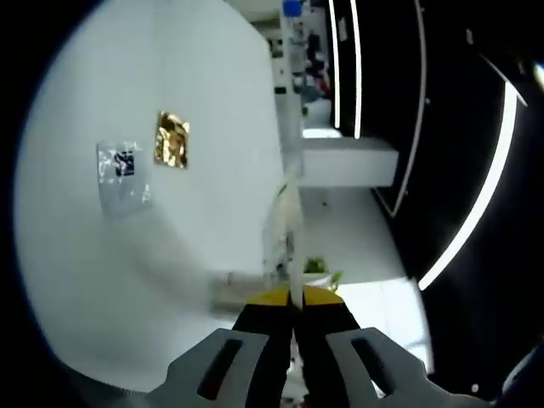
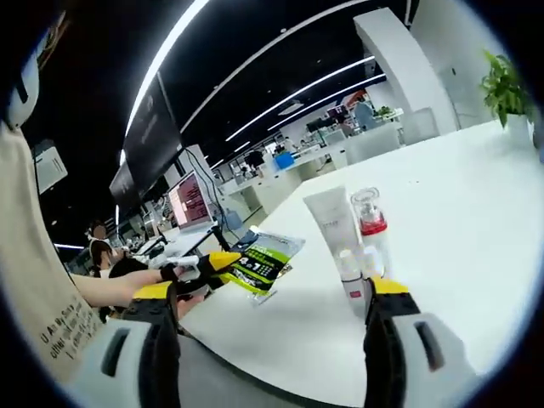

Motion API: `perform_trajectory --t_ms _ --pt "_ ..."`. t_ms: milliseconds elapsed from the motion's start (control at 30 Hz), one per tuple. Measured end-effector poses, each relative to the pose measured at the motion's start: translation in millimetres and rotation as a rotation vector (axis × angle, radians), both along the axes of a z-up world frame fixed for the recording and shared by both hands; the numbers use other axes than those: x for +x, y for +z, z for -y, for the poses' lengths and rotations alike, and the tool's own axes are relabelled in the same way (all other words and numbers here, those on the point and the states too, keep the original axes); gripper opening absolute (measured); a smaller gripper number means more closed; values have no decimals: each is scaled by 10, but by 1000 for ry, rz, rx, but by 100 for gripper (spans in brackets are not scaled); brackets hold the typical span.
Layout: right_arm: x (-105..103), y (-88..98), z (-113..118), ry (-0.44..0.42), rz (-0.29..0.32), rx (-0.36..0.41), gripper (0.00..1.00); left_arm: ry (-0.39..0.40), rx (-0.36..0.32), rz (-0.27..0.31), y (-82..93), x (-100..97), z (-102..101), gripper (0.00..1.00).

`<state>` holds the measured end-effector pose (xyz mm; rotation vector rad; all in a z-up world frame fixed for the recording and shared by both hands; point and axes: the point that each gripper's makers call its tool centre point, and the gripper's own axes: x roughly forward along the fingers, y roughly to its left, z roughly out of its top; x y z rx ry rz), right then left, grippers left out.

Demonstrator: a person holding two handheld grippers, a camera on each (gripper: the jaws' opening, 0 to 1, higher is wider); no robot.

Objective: Arrange the skincare products in the storage area until every visible bottle or jar stands upright without overlapping.

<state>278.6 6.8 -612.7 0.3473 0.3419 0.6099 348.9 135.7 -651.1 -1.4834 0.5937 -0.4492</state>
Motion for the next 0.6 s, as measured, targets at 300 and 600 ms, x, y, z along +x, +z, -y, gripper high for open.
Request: perform_trajectory --t_ms 300,600 --pt "-2 -71 81 -40 -13 23 89 -16 32 -61 -219 -18 36 0" --pt "-28 -123 69 -24 -8 -6 87 -46 70 -152 -473 -76 113 0"
